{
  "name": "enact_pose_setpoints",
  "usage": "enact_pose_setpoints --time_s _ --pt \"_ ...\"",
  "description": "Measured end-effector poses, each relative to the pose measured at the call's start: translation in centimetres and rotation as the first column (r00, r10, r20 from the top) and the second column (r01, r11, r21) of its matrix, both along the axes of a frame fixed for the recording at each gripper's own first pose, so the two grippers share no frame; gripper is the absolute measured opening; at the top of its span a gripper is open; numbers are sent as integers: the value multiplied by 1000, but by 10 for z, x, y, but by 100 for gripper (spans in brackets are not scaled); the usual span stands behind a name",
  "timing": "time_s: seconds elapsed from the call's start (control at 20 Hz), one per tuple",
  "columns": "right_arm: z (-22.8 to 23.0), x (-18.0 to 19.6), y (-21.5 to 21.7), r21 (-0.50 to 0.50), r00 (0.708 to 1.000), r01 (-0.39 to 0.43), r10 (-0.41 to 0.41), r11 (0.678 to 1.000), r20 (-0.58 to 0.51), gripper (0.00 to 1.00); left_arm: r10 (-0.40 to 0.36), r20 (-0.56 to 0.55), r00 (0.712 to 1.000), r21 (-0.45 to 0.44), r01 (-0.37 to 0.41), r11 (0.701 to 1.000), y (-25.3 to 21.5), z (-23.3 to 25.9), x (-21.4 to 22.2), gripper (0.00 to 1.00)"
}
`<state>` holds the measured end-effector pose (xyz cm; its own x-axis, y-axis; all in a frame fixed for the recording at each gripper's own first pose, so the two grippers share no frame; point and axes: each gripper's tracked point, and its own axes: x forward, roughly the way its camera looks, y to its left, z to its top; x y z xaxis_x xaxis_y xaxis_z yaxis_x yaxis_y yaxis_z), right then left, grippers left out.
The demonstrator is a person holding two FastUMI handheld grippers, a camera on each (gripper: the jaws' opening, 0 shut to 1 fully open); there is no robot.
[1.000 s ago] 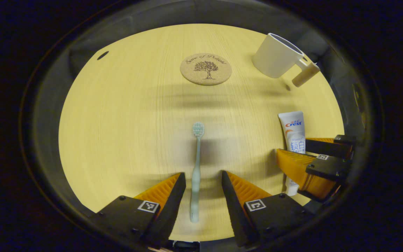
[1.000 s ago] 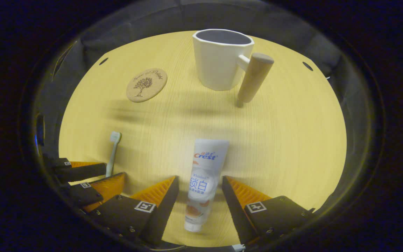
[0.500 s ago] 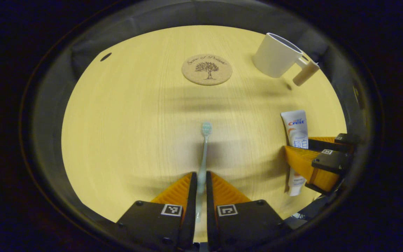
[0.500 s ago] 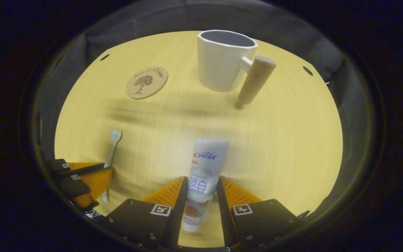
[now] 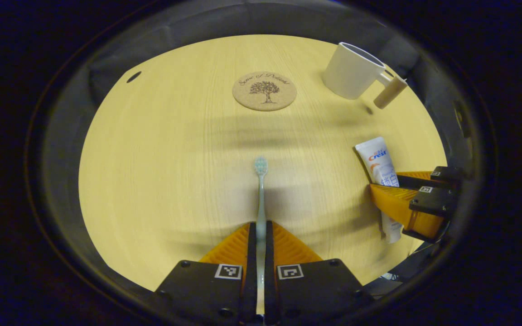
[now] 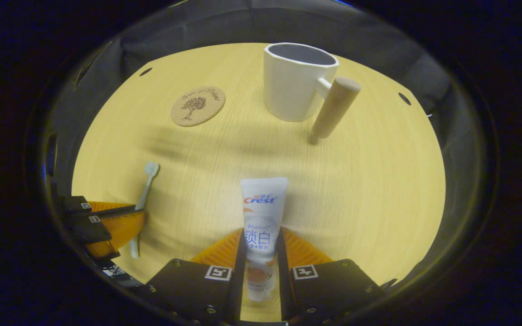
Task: Put the toothbrush and toothpaste on the desktop into the cup, then pick up the cup and place it on the coaster on the desktop.
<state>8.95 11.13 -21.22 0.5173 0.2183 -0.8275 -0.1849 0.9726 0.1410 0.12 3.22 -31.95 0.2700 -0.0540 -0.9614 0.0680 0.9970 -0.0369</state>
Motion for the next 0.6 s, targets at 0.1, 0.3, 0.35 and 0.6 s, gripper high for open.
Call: enact_pose_setpoints --time_s 0.1,0.3,0.35,0.6 --pt "2 1 0 17 1000 -3 2 1000 17 34 21 19 1000 -17 -20 1000 2 2 0 14" --pt "11 6 -5 68 995 11 -18 998 96 34 49 89 995 -62 -44 997 14 17 -5 14" --pt "14 6 -6 86 993 12 -22 996 116 34 60 111 992 -69 -52 996 12 19 -4 14" --pt "35 6 -12 162 969 6 -46 987 242 34 117 224 968 -134 -88 987 34 51 -9 14"
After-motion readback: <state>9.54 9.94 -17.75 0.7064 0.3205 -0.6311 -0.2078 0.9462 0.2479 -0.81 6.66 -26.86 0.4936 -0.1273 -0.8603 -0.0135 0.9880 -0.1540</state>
